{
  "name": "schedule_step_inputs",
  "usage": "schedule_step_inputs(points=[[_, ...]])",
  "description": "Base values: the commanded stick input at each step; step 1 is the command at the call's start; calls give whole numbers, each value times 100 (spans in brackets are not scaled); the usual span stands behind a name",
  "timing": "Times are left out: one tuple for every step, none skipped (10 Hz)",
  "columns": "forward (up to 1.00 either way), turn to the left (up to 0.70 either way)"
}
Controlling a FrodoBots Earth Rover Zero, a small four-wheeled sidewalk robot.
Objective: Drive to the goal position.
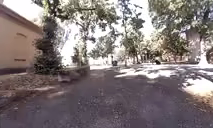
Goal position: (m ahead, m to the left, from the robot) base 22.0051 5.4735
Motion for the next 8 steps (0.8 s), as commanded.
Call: schedule_step_inputs(points=[[70, 0], [70, 0], [70, 0], [70, 0], [70, 0], [70, 0], [70, 0], [70, 0]])
